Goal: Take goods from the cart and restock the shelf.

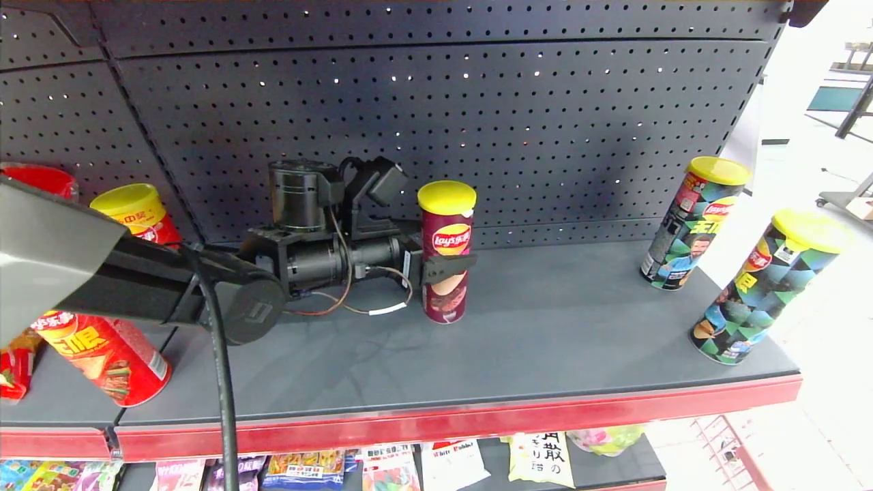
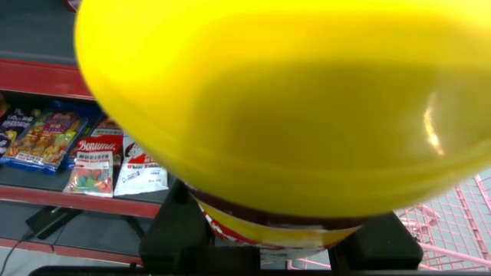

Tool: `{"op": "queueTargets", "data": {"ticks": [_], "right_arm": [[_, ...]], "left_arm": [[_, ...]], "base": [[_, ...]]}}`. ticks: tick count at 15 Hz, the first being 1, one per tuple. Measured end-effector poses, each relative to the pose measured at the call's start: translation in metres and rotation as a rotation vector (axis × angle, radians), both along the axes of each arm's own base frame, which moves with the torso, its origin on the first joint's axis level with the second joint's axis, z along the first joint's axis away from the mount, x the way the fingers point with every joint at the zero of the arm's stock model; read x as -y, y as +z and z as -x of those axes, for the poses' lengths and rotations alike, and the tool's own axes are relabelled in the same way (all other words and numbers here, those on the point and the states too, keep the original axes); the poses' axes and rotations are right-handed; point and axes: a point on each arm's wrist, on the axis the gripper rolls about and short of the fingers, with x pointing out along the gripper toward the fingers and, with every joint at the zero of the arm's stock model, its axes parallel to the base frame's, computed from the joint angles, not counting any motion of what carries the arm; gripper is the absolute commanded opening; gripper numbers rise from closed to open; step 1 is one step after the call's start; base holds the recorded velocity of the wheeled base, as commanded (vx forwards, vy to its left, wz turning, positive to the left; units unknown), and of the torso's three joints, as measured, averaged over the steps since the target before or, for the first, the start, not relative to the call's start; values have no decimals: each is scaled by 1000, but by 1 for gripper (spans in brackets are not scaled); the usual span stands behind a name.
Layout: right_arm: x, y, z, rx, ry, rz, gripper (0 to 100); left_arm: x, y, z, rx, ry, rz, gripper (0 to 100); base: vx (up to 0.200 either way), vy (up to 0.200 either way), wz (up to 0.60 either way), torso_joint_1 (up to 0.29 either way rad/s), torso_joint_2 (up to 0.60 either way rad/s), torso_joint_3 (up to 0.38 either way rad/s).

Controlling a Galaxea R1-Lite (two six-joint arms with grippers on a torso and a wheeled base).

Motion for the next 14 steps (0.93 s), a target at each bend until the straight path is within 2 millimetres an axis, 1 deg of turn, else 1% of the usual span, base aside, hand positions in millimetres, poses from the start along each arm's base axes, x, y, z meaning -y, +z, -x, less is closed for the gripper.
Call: {"op": "queueTargets", "data": {"ticks": [5,12,13,14], "right_arm": [[0,0,0,0,0,-1,0],[0,0,0,0,0,-4,0],[0,0,0,0,0,-4,0],[0,0,0,0,1,-4,0]], "left_arm": [[9,-4,-10,7,-7,2,100],[15,-8,-24,19,-3,6,100],[15,-9,-24,19,-2,6,0],[15,-10,-25,18,1,4,0]], "base": [[0,0,0,0,0,0],[0,0,0,0,0,0],[0,0,0,0,0,0],[0,0,0,0,0,0]]}}
